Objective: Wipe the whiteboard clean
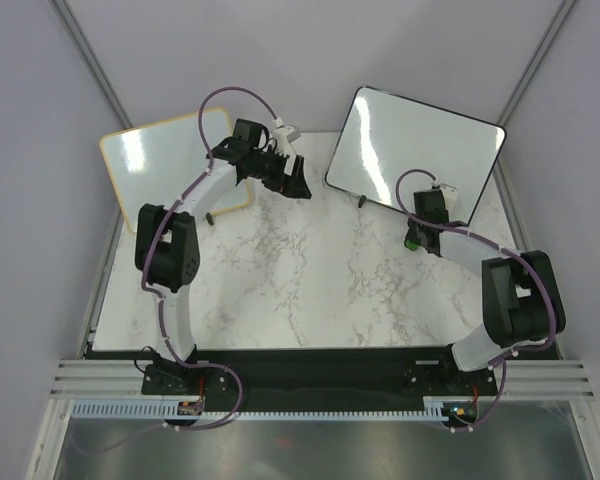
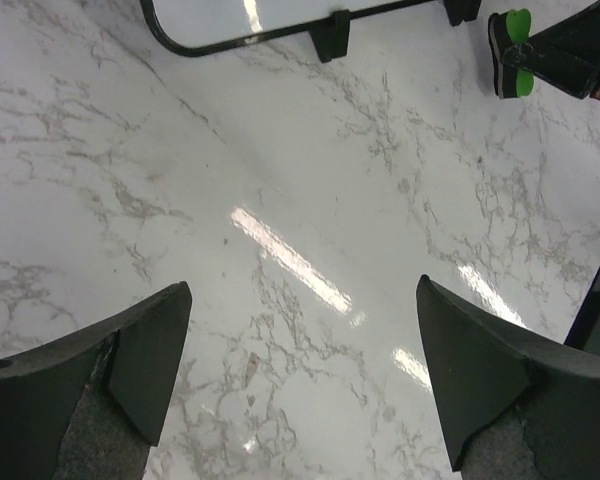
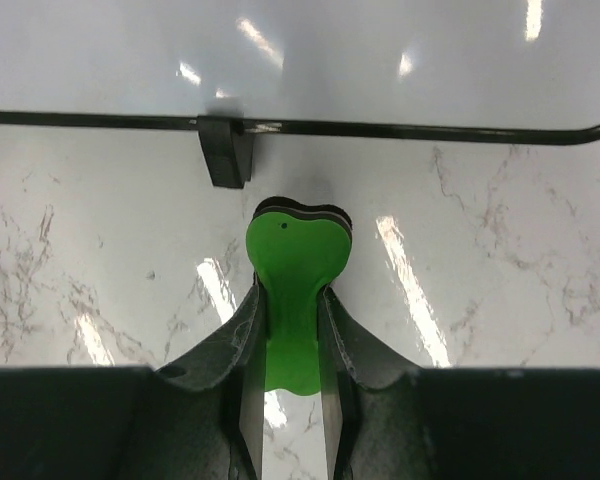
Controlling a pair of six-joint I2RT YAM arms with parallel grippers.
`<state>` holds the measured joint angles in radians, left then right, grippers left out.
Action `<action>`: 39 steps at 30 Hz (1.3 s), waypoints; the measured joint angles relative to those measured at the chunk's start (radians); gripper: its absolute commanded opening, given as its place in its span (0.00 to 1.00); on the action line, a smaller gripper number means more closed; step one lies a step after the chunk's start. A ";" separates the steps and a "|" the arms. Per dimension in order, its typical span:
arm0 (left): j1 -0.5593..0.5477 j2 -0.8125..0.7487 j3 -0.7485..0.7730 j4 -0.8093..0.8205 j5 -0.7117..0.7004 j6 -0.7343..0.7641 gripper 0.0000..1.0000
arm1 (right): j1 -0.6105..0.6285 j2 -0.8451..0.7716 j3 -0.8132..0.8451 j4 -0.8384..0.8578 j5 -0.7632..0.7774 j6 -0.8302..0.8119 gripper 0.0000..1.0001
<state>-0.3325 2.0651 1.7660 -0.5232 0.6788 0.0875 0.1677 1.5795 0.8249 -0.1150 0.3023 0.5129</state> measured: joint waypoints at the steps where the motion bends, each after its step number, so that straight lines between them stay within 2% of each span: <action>1: 0.007 -0.025 -0.024 -0.004 0.000 0.005 0.99 | 0.005 -0.013 0.000 -0.019 0.002 0.000 0.00; 6: 0.032 -0.154 -0.141 -0.047 0.000 0.037 0.99 | 0.073 -0.083 0.000 -0.128 -0.018 -0.066 0.00; 10: 0.058 -0.254 -0.220 -0.089 0.004 0.074 0.99 | 0.174 -0.148 0.000 -0.201 -0.120 -0.161 0.00; 13: 0.112 -0.333 -0.294 -0.123 0.018 0.104 0.99 | 0.205 -0.196 0.000 -0.217 -0.192 -0.203 0.02; 16: 0.204 -0.407 -0.369 -0.164 0.032 0.140 0.99 | 0.203 -0.208 0.000 -0.219 -0.238 -0.227 0.11; 17: 0.237 -0.432 -0.396 -0.174 0.033 0.152 0.99 | 0.201 -0.201 0.000 -0.221 -0.261 -0.234 0.18; 21: 0.346 -0.549 -0.512 -0.208 0.018 0.206 0.99 | 0.203 -0.142 0.000 -0.225 -0.327 -0.251 0.32; 28: 0.381 -0.725 -0.671 -0.247 -0.024 0.267 0.99 | 0.206 -0.150 -0.009 -0.246 -0.333 -0.251 0.59; 29: 0.380 -0.733 -0.684 -0.251 -0.024 0.272 0.99 | 0.206 -0.161 -0.009 -0.246 -0.333 -0.251 0.82; 30: 0.380 -0.735 -0.694 -0.251 -0.024 0.275 0.99 | 0.206 -0.173 -0.009 -0.245 -0.333 -0.248 0.98; 34: 0.381 -0.737 -0.731 -0.264 -0.028 0.281 0.99 | 0.206 -0.201 -0.009 -0.248 -0.325 -0.255 0.98; 39: 0.381 -0.818 -0.794 -0.267 -0.115 0.284 0.99 | 0.170 -0.300 -0.031 -0.257 -0.211 -0.226 0.98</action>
<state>0.0483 1.2469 0.9722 -0.7898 0.5640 0.3717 0.3374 1.2793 0.7937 -0.3721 0.0917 0.2867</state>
